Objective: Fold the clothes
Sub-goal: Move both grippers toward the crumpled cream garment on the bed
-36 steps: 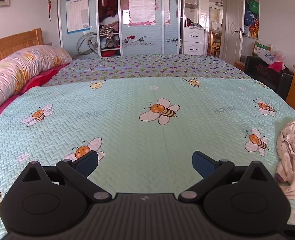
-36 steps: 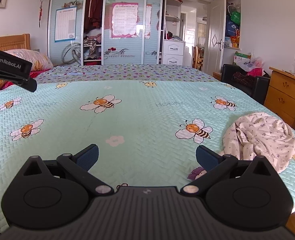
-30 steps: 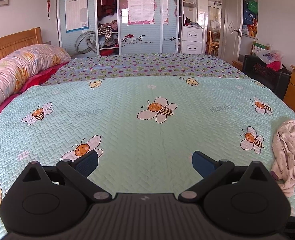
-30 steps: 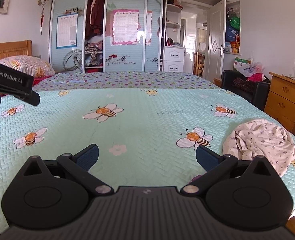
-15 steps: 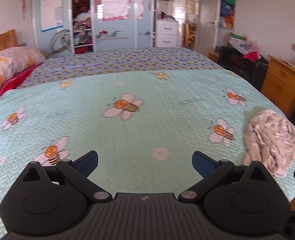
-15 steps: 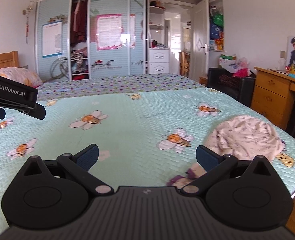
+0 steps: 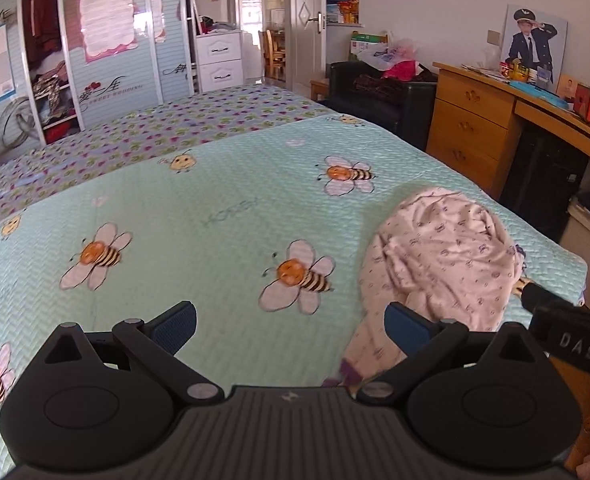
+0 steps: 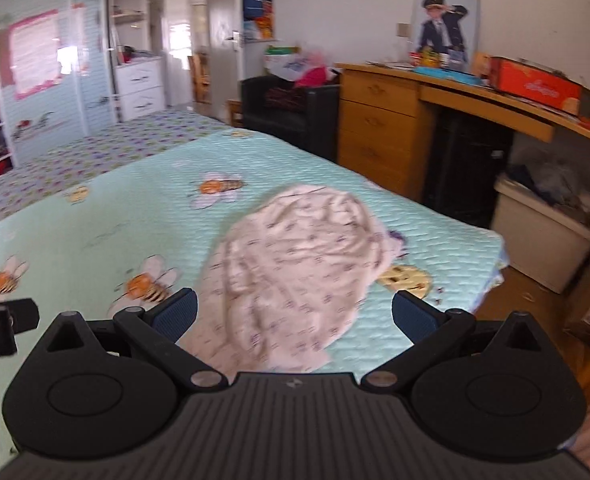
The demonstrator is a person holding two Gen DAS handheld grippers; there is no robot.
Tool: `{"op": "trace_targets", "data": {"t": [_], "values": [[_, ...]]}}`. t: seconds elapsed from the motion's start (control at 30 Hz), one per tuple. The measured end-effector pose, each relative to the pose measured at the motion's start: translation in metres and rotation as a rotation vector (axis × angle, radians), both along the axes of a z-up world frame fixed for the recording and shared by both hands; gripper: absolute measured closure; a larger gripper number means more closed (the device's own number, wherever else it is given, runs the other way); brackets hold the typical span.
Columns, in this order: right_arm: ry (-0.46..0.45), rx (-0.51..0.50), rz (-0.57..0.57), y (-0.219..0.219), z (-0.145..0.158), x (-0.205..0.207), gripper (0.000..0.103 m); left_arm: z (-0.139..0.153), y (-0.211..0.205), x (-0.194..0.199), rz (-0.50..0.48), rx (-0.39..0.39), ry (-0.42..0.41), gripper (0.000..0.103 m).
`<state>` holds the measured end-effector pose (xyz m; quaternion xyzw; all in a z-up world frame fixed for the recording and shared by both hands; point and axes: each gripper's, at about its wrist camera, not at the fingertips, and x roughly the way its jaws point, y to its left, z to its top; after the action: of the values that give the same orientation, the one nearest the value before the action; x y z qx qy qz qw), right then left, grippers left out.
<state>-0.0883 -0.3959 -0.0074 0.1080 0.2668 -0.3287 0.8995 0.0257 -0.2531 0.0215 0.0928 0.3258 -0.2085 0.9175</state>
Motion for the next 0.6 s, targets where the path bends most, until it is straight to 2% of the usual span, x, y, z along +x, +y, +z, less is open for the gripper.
{"op": "trace_targets", "data": {"t": [0.27, 0.6], "values": [[-0.002, -0.038, -0.042, -0.047, 0.028, 0.017, 0.000, 0.014, -0.062, 0.016, -0.050, 0.017, -0.002, 0.000], [0.019, -0.018, -0.045, -0.072, 0.025, 0.036, 0.000, 0.007, -0.086, 0.031, -0.045, 0.014, 0.029, 0.000]]}}
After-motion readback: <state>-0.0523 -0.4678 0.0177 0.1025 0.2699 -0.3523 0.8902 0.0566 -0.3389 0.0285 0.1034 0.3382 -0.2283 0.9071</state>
